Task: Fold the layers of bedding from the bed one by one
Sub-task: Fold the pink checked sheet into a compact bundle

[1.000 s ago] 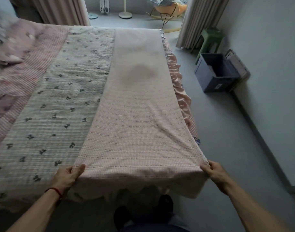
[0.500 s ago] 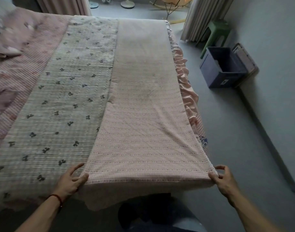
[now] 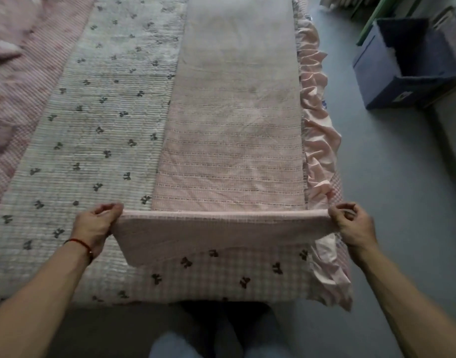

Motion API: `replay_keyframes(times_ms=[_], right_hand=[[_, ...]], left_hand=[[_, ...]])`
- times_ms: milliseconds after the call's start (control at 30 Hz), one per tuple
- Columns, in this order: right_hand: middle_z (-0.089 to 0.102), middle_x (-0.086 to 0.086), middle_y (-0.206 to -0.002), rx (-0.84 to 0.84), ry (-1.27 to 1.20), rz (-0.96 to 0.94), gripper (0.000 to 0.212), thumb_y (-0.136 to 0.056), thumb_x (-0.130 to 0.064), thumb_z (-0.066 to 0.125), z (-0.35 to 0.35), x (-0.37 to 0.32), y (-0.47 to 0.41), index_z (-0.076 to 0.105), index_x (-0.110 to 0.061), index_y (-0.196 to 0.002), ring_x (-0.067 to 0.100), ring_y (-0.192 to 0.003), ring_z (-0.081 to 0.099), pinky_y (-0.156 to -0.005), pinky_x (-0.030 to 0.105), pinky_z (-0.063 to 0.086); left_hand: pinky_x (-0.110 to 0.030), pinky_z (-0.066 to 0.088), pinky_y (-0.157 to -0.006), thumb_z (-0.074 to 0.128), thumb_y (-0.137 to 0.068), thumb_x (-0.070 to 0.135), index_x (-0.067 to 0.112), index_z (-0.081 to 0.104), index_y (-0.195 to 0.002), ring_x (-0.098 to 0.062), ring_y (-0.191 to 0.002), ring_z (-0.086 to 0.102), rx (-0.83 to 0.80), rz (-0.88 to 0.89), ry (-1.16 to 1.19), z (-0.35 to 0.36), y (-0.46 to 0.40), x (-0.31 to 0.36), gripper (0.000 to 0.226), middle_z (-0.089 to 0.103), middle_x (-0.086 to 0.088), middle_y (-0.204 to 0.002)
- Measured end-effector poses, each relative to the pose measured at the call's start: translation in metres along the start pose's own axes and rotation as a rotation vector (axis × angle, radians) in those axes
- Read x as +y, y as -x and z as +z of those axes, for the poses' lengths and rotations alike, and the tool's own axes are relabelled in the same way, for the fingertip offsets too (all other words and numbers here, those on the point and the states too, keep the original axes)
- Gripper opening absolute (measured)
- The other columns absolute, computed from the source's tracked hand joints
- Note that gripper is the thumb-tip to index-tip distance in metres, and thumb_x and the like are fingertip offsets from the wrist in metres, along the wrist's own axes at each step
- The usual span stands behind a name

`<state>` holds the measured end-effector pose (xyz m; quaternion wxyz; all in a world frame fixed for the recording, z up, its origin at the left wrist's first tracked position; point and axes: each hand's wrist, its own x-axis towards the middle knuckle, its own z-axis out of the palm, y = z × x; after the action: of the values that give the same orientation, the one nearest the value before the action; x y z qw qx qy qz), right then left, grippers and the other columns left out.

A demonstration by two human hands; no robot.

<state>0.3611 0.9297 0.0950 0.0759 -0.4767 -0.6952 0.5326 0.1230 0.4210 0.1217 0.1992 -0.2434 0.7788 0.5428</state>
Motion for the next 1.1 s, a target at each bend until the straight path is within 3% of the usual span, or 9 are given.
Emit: replay_keyframes(times_ms=[100, 233, 300, 400, 467, 600, 800, 967, 1100], right_hand=[[0.065, -0.002, -0.081, 0.02, -0.021, -0.008, 0.01, -0.092, -0.012, 0.074, 0.041, -0.006, -0.076, 0.065, -0.015, -0.093, 0.002, -0.067, 0.06, -0.059, 0.005, 0.046], [0.065, -0.001, -0.084, 0.039, 0.013, 0.024, 0.02, -0.093, -0.009, 0.071, 0.093, 0.023, -0.168, 0.066, -0.011, -0.112, 0.01, -0.071, 0.058, -0.056, 0.008, 0.046], [0.067, 0.004, -0.093, 0.054, 0.015, 0.065, 0.025, -0.091, -0.015, 0.074, 0.112, 0.04, -0.202, 0.067, -0.01, -0.115, 0.018, -0.081, 0.06, -0.067, 0.019, 0.052], [0.069, -0.002, -0.103, 0.134, 0.086, 0.076, 0.048, -0.079, -0.041, 0.084, 0.126, 0.066, -0.217, 0.065, -0.019, -0.118, 0.019, -0.093, 0.065, -0.085, 0.031, 0.054], [0.067, 0.001, -0.111, 0.098, 0.098, 0.012, 0.059, -0.083, -0.036, 0.082, 0.126, 0.073, -0.209, 0.055, -0.015, -0.131, 0.018, -0.093, 0.064, -0.076, 0.024, 0.053], [0.066, 0.003, -0.115, 0.034, 0.268, -0.247, 0.045, -0.089, -0.022, 0.078, 0.121, 0.057, -0.209, 0.058, -0.017, -0.129, 0.021, -0.093, 0.064, -0.068, 0.009, 0.048], [0.064, 0.007, -0.115, -0.029, 0.338, -0.262, 0.04, -0.09, -0.016, 0.077, 0.131, 0.036, -0.231, 0.062, -0.011, -0.127, 0.016, -0.095, 0.062, -0.065, -0.003, 0.04], [0.066, 0.005, -0.122, -0.008, 0.429, -0.253, 0.033, -0.091, -0.028, 0.076, 0.139, 0.041, -0.234, 0.064, -0.024, -0.121, 0.018, -0.107, 0.06, -0.088, 0.026, 0.045], [0.064, 0.003, -0.114, 0.035, 0.432, -0.286, 0.032, -0.093, -0.029, 0.074, 0.138, 0.041, -0.229, 0.063, -0.021, -0.122, 0.018, -0.102, 0.057, -0.086, 0.028, 0.042]], left_hand=[[-0.014, 0.048, -0.045, 0.065, -0.096, 0.012, 0.018, 0.063, -0.087, -0.002, -0.06, 0.061, -0.032, -0.011, 0.029, 0.043, -0.065, 0.025, 0.011, 0.069, 0.009, -0.065], [-0.03, 0.051, -0.066, 0.059, -0.095, -0.003, 0.024, 0.058, -0.103, -0.014, -0.078, 0.058, -0.118, -0.001, 0.02, 0.1, -0.155, 0.027, 0.028, 0.061, -0.003, -0.089], [-0.035, 0.051, -0.073, 0.061, -0.095, 0.0, 0.022, 0.054, -0.113, -0.017, -0.08, 0.061, -0.124, -0.026, 0.022, 0.12, -0.188, 0.015, 0.029, 0.062, -0.006, -0.093], [-0.044, 0.056, -0.085, 0.078, -0.086, 0.026, 0.021, 0.062, -0.1, -0.026, -0.093, 0.068, -0.066, -0.045, -0.141, 0.128, -0.219, -0.018, 0.022, 0.069, -0.011, -0.108], [-0.04, 0.058, -0.078, 0.08, -0.082, 0.041, 0.02, 0.067, -0.094, -0.025, -0.086, 0.07, -0.064, -0.045, -0.195, 0.129, -0.228, -0.032, 0.028, 0.073, -0.008, -0.1], [-0.025, 0.056, -0.059, 0.062, -0.099, 0.024, 0.019, 0.061, -0.084, -0.005, -0.062, 0.066, -0.115, 0.049, -0.062, 0.131, -0.235, -0.024, 0.016, 0.069, 0.002, -0.08], [-0.022, 0.058, -0.054, 0.062, -0.099, 0.02, 0.015, 0.062, -0.087, -0.012, -0.066, 0.068, -0.119, 0.044, -0.033, 0.132, -0.243, -0.032, 0.012, 0.071, -0.001, -0.079], [-0.034, 0.061, -0.074, 0.066, -0.095, 0.038, 0.016, 0.068, -0.093, -0.024, -0.085, 0.069, -0.017, 0.146, -0.158, 0.134, -0.251, -0.04, 0.022, 0.073, -0.01, -0.096], [-0.045, 0.057, -0.072, 0.063, -0.093, 0.055, 0.019, 0.063, -0.091, -0.026, -0.074, 0.065, 0.135, 0.361, -0.385, 0.137, -0.25, -0.037, 0.036, 0.072, -0.016, -0.085]])
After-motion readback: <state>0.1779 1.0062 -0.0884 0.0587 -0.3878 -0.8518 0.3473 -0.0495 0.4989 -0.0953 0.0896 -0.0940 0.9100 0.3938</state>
